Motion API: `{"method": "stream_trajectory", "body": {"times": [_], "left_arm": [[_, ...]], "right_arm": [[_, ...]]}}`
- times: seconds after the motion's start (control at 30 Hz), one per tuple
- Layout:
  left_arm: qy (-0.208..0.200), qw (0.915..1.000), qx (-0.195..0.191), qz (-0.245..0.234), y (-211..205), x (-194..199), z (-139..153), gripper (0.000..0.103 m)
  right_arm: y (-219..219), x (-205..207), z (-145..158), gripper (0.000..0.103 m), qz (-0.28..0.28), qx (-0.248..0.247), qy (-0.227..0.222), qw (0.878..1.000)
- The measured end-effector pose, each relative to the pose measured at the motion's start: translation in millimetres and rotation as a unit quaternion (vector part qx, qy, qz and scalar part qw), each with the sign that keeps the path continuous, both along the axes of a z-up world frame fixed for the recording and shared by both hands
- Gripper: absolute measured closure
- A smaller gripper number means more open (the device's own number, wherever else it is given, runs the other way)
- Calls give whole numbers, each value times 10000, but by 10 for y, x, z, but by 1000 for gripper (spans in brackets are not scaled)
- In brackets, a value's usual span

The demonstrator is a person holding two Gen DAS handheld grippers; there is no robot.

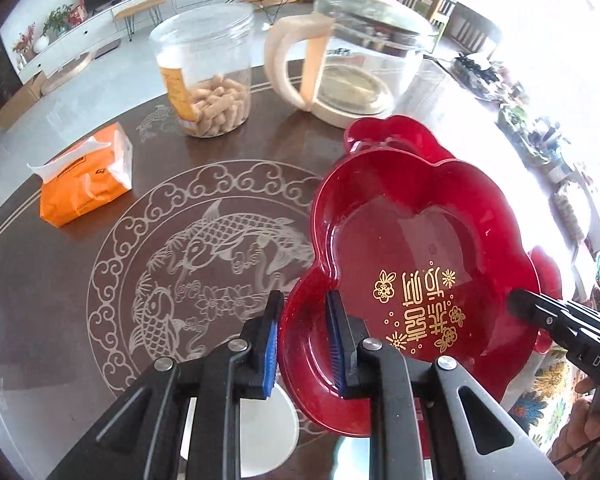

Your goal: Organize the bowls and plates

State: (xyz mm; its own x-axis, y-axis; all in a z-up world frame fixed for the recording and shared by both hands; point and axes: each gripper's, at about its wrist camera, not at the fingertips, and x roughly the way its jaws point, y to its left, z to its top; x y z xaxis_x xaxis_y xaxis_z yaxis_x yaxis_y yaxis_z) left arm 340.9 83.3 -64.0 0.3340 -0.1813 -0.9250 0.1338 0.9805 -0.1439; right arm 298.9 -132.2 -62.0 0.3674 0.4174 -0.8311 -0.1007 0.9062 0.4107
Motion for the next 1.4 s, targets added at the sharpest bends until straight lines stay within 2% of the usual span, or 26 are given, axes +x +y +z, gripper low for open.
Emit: {"method": "stream_trajectory", "body": {"times": [0.2, 0.33, 0.53, 0.7, 0.83, 0.9, 1.03, 1.13, 1.2, 1.23, 1.33, 1.4], "left_arm": [[-263, 9966, -273, -726, -1054, -220, 215, 82], [-252, 9919, -408, -1172, -1821, -305, 177, 82], [-111, 9879, -461, -1478, -2696, -314, -146, 82], [29, 9871, -135, -1598, -3166, -298, -540, 82], [-79, 9838, 89, -1789, -3328, -364, -662, 82], [-239, 9821, 239, -1856, -3374, -401, -650, 81], [-273, 9827, 375, -1792, -3337, -387, -591, 81], [-450, 9847, 390, -1640, -3266, -355, -465, 81], [-513, 9855, 341, -1584, -3199, -339, -369, 81], [-554, 9860, 281, -1547, -3158, -338, -313, 81], [-723, 9866, 70, -1463, -3003, -392, -120, 81], [-983, 9844, -117, -1456, -2879, -517, 44, 81]], "right_arm": [[-822, -397, 348, 90, -479, -212, -290, 9982], [-1484, -604, 448, 89, -949, -479, -346, 9937], [-2333, -767, 219, 88, -1627, -631, -160, 9845], [-2807, -734, -230, 88, -1985, -584, 71, 9783], [-3004, -787, -469, 88, -2157, -514, 129, 9750], [-3023, -818, -494, 88, -2144, -567, 49, 9751], [-2981, -816, -480, 87, -2065, -774, -34, 9754], [-2952, -836, -427, 73, -2095, -966, -179, 9729], [-2942, -855, -365, 51, -2153, -1066, -293, 9703], [-2936, -864, -337, 47, -2151, -1074, -344, 9701], [-2925, -901, -277, 45, -2189, -1211, -403, 9674], [-2902, -985, -173, 45, -2299, -1389, -605, 9613]]}}
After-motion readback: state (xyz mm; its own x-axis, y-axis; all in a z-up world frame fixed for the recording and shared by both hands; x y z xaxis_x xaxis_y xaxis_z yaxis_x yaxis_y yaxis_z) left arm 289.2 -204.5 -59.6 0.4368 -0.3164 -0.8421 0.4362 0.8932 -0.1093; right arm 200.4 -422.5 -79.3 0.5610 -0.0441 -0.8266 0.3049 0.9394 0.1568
